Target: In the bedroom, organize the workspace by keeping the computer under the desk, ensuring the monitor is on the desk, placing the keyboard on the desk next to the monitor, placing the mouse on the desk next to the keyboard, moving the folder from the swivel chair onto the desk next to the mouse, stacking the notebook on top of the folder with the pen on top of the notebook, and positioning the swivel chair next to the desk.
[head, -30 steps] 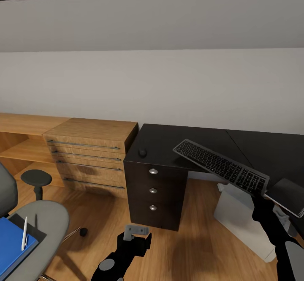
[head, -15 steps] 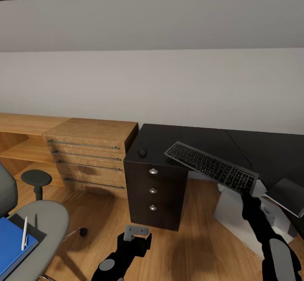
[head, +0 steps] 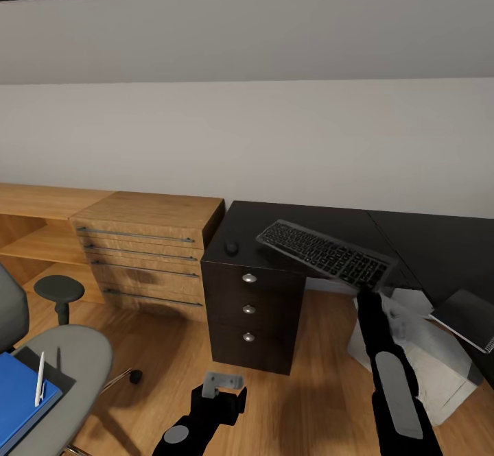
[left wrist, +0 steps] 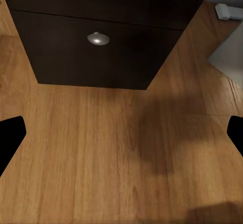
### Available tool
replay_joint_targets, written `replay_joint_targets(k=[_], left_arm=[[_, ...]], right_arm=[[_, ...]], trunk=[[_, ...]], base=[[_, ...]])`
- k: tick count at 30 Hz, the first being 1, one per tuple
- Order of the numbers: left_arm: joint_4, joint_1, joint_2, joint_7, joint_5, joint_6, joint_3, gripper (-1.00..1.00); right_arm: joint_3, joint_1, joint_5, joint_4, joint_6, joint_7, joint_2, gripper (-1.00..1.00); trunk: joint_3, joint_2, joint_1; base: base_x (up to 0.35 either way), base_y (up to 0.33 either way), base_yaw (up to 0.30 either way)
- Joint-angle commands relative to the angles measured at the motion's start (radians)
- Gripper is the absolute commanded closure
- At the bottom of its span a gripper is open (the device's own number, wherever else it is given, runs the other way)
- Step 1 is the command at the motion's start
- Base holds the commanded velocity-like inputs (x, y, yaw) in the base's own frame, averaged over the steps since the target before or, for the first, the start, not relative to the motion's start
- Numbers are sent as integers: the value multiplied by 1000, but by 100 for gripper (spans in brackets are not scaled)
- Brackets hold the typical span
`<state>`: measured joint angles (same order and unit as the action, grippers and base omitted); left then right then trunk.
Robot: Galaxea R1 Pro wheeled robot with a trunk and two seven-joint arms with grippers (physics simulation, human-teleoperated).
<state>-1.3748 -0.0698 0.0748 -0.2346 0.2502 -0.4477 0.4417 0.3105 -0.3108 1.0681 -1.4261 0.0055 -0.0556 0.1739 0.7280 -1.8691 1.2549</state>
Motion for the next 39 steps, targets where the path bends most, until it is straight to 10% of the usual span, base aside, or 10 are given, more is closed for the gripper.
replay_joint_targets(k=[1, 11, 19, 39], left_arm=[[-2, -1, 0, -9, 11, -3, 2, -100], [-1, -1, 0, -9, 12, 0, 3, -100], [0, -1, 0, -9, 12, 0, 2, -100], [-1, -1, 0, -12, 11, -1, 47, -100]], right_arm=[[-49, -1, 17, -5, -80, -35, 1, 100], [-355, -2, 134, 37, -796, -235, 1, 100], [-440, -1, 140, 81, -865, -240, 1, 100], [-439, 2, 139, 87, -871, -240, -13, 100]], trunk=[[1, 0, 0], [1, 0, 0], [1, 0, 0], [7, 0, 0]], base=[[0, 0, 0], [0, 0, 0], [0, 0, 0], [-144, 163, -35]])
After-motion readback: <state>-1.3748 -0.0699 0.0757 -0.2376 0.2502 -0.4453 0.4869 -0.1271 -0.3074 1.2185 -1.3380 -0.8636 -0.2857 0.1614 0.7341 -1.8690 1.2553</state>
